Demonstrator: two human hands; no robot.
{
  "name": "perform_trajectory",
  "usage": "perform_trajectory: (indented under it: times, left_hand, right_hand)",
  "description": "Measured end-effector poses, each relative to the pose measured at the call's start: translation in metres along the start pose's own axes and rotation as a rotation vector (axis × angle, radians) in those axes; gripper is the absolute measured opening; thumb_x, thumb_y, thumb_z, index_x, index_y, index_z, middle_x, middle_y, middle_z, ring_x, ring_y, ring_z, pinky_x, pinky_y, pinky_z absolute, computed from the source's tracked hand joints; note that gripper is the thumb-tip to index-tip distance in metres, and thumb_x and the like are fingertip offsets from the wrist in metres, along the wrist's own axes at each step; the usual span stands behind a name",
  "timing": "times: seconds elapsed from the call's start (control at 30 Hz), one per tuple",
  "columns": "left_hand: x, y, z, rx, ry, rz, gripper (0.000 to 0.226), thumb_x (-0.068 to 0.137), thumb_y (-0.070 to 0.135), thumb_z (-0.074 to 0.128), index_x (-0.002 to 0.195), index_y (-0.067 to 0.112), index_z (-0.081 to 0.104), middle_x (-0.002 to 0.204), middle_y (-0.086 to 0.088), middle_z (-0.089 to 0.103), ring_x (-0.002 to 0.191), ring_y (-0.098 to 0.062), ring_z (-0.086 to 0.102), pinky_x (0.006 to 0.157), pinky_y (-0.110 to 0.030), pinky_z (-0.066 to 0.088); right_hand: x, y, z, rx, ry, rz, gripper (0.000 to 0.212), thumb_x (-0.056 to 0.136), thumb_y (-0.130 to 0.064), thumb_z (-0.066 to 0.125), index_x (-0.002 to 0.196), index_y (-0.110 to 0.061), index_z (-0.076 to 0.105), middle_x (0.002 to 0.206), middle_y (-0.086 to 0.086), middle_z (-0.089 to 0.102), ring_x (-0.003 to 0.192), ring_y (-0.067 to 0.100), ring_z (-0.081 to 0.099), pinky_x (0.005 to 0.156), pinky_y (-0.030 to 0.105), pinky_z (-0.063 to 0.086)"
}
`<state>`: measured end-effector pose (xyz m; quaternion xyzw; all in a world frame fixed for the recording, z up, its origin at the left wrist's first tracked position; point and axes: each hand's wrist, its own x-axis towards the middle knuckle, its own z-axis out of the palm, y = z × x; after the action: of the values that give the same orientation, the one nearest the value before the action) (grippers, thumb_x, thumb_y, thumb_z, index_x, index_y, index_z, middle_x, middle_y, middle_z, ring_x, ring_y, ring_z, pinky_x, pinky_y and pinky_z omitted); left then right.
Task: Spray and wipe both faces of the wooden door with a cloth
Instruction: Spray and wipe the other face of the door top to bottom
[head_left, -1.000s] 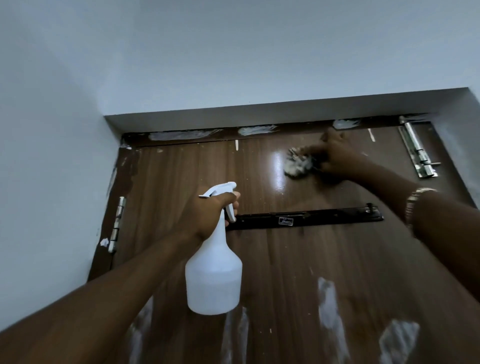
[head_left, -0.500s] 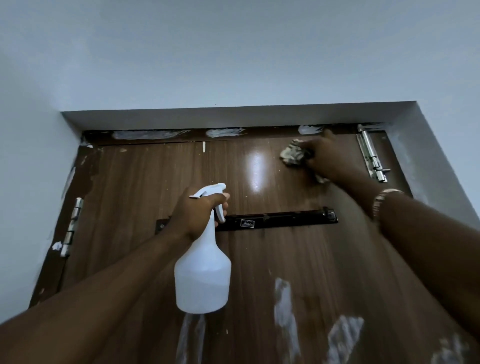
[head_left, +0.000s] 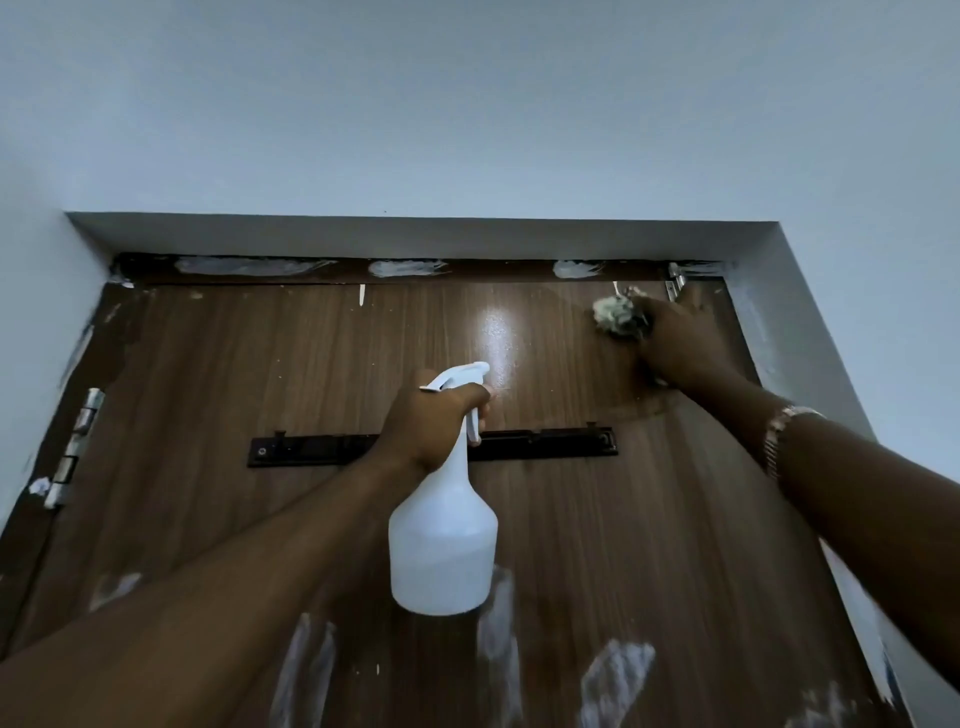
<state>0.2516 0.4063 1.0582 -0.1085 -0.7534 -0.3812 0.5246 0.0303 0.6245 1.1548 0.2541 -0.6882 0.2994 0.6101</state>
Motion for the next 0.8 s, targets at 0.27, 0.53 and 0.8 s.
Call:
perform_trajectory:
  times: [0.27, 0.53, 0.8]
  left_hand:
    - [0.003, 0.007, 0.012, -0.102, 0.055, -0.062, 0.020, 0.085, 0.022, 0.069, 0.067, 0.022, 0.079, 0.072, -0.011, 0.072, 0.069, -0.022, 0.068, 0.074, -0.039, 0.052]
    - [0.007, 0.003, -0.004, -0.074, 0.023, -0.028, 0.019, 0.093, 0.018, 0.069, 0.077, 0.017, 0.079, 0.073, -0.008, 0.072, 0.072, -0.023, 0.068, 0.072, -0.037, 0.052]
    - [-0.001, -0.006, -0.004, -0.102, 0.003, -0.013, 0.027, 0.095, 0.015, 0.067, 0.073, 0.026, 0.079, 0.071, -0.008, 0.071, 0.072, -0.021, 0.068, 0.074, -0.036, 0.051]
  right_hand:
    - [-0.008, -0.051, 0.032, 0.117, -0.246, -0.539, 0.049, 0.095, -0.063, 0.040, 0.127, -0.036, 0.065, 0.136, 0.008, 0.040, 0.119, 0.031, 0.040, 0.100, 0.051, 0.039]
    - [0.038, -0.037, 0.028, 0.213, -0.017, -0.083, 0.041, 0.094, -0.030, 0.059, 0.134, -0.040, 0.060, 0.111, 0.003, 0.045, 0.113, 0.035, 0.049, 0.106, 0.048, 0.041]
    - [-0.024, -0.005, 0.012, 0.157, -0.431, -0.574, 0.034, 0.087, -0.026, 0.074, 0.121, -0.025, 0.072, 0.122, -0.001, 0.046, 0.113, 0.021, 0.046, 0.099, 0.046, 0.043]
